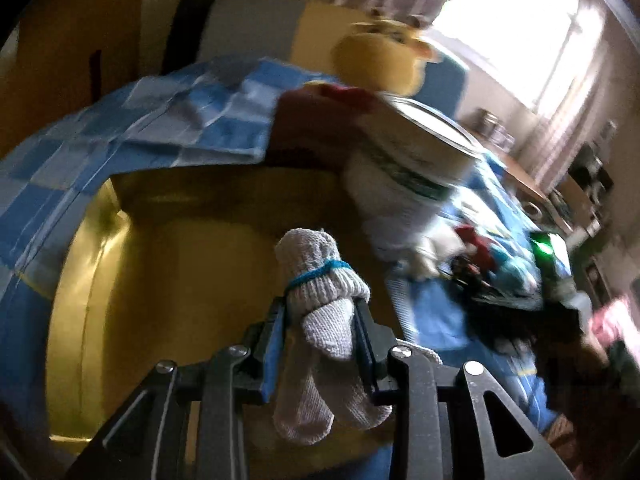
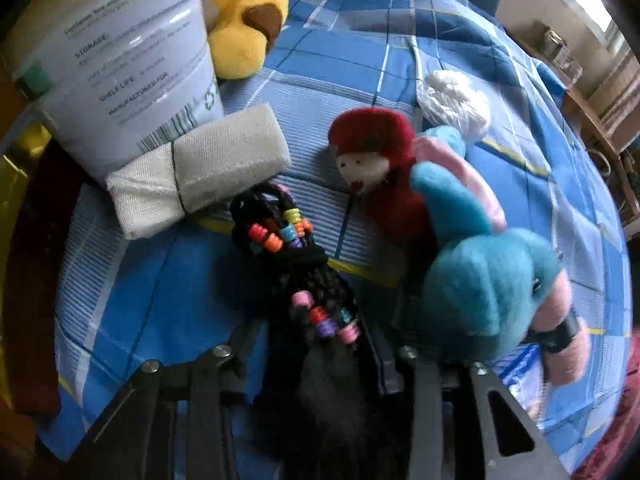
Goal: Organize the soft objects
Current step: 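Lift the glove with the left gripper while the right grasps the beaded hair tie, then lower the glove into the gold tray and open the left gripper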
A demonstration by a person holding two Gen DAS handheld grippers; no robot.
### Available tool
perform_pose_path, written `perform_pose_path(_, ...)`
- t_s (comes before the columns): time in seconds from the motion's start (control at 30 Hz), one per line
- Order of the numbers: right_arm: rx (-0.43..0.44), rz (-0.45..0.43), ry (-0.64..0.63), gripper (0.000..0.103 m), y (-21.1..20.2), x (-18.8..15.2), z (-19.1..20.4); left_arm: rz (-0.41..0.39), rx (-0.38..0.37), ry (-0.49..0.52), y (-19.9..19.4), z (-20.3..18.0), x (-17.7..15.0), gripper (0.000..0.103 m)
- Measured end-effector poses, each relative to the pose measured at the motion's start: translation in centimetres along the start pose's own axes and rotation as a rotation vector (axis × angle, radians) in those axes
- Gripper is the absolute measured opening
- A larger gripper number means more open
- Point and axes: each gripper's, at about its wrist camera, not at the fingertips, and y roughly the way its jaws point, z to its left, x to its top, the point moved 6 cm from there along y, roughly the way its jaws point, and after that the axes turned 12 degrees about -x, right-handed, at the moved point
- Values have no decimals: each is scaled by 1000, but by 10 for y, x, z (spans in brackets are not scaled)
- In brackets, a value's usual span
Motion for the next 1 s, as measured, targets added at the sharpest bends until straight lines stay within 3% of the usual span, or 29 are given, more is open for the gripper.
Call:
perform_pose_path(0.23, 70, -8, 44, 40, 3, -8, -15, 3, 37, -90, 15, 33, 20, 33)
perform_pose_path(0.4, 69, -19, 33, 40, 6, -9, -18, 32, 47, -59, 39, 33, 35, 38)
perform_pose_path(0.5, 68, -25, 29, 40, 7, -10, -15, 20, 39, -45, 52, 29, 50, 54)
perform_pose_path(0.57, 61, -32, 21, 40, 6, -13, -14, -5, 58, -31, 57, 27, 60, 77)
perform_pose_path(0.63, 55, -37, 15, 40, 6, -14, -10, -29, 75, -24, 56, 27, 66, 86)
perform_pose_path(0.83, 37, -50, 3, 39, 3, -16, -4, -46, 197, 31, 38, 29, 51, 98)
perform_pose_path(1.0, -2, -34, -18, 32, -10, -20, 6, -93, 200, 65, 8, 32, 29, 103)
